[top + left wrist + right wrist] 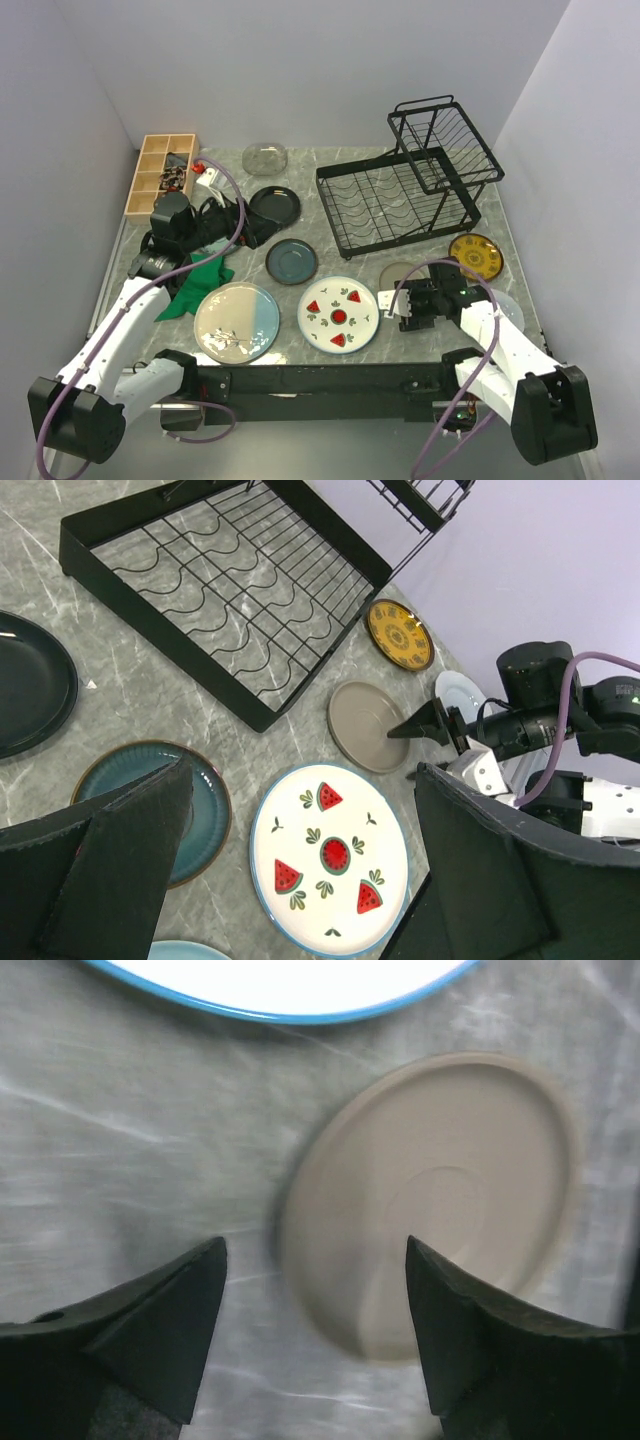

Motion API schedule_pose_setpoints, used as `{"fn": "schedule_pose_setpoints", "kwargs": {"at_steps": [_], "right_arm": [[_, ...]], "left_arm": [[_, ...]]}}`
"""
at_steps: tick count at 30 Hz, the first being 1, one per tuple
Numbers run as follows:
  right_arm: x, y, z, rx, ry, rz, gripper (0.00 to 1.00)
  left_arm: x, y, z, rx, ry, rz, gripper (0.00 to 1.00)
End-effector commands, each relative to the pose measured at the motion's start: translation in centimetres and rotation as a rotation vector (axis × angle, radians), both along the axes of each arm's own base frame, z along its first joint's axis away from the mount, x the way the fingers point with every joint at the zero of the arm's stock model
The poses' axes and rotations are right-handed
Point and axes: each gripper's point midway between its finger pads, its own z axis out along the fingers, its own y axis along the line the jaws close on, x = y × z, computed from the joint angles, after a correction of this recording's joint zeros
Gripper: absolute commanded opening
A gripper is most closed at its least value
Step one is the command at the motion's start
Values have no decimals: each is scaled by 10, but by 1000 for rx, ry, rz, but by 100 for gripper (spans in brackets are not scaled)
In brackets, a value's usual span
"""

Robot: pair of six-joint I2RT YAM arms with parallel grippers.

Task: Load the plates into the dish rack
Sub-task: Grab a plate with the right arm

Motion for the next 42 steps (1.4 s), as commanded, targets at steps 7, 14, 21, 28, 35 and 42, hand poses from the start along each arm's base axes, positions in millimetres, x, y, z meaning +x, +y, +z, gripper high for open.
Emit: {"fn": "schedule_pose_setpoints", "kwargs": {"at_steps": [7, 14, 21, 28, 35, 42], "right_arm": [[13, -10, -19, -122, -50, 22, 47], [-1, -13, -23, -142, -19, 65, 14], [-14, -6, 1, -75, 25, 32, 0], [-30, 3, 31, 17, 19, -1, 0], [-33, 8, 48, 86, -64, -33, 0], [-32, 8, 60, 107, -148, -20, 0]], "left_arm": [[0, -4, 25, -19, -69, -24, 97], [-3, -9, 23, -31, -56, -58, 97], [-5, -15, 18, -44, -36, -99, 97], [-12, -37, -1, -80, 99, -219, 97], [-26, -92, -52, -132, 481, -244, 97], [-63, -170, -92, -117, 724, -227, 97]]}}
